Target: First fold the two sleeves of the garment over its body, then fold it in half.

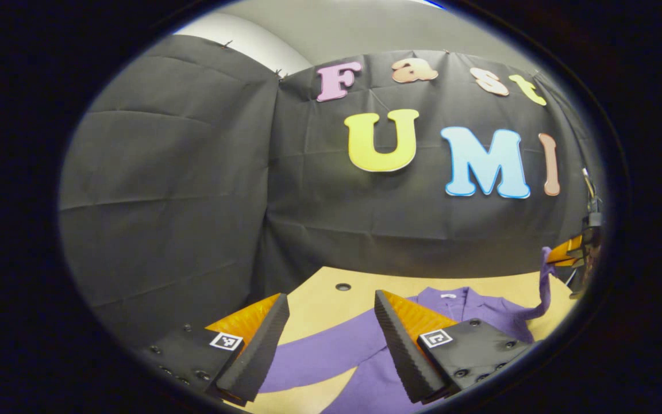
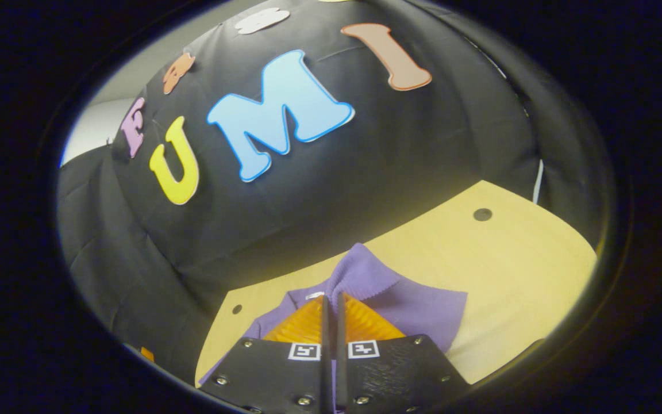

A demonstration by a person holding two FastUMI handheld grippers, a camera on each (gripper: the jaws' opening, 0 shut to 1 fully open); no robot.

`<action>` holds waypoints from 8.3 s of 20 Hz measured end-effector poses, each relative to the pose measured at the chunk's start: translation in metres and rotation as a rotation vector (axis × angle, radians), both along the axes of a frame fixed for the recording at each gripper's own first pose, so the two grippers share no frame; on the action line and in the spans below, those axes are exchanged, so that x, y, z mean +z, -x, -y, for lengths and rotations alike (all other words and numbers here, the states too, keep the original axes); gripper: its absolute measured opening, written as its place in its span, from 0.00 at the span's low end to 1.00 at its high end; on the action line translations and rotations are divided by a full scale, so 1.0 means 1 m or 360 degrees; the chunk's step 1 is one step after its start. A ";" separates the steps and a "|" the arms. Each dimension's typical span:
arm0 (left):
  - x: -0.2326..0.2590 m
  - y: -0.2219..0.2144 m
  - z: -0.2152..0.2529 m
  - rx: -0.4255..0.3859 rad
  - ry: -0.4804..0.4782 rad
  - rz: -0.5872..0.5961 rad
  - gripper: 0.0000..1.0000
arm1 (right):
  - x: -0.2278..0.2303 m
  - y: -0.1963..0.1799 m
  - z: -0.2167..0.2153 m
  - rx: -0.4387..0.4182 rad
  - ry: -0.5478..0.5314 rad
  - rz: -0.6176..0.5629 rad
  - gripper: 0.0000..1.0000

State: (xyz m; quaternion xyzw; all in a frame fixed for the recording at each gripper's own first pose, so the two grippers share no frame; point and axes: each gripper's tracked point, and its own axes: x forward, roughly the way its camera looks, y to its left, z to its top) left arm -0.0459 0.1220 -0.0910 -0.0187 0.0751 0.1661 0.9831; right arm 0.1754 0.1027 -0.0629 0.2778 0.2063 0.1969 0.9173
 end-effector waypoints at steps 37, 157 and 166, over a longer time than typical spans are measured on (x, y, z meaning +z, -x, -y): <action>-0.128 0.061 -0.126 0.0318 0.0152 -0.0198 0.96 | -0.050 0.072 -0.207 0.0514 0.0576 0.0148 0.96; -0.154 -0.067 0.264 -0.0930 0.0382 -0.0742 0.98 | -0.152 0.224 0.109 0.0023 0.0745 -0.0272 0.96; -0.172 0.039 0.153 -0.0831 0.0367 -0.0723 0.98 | -0.207 0.269 0.135 -0.0125 0.0800 -0.0532 0.96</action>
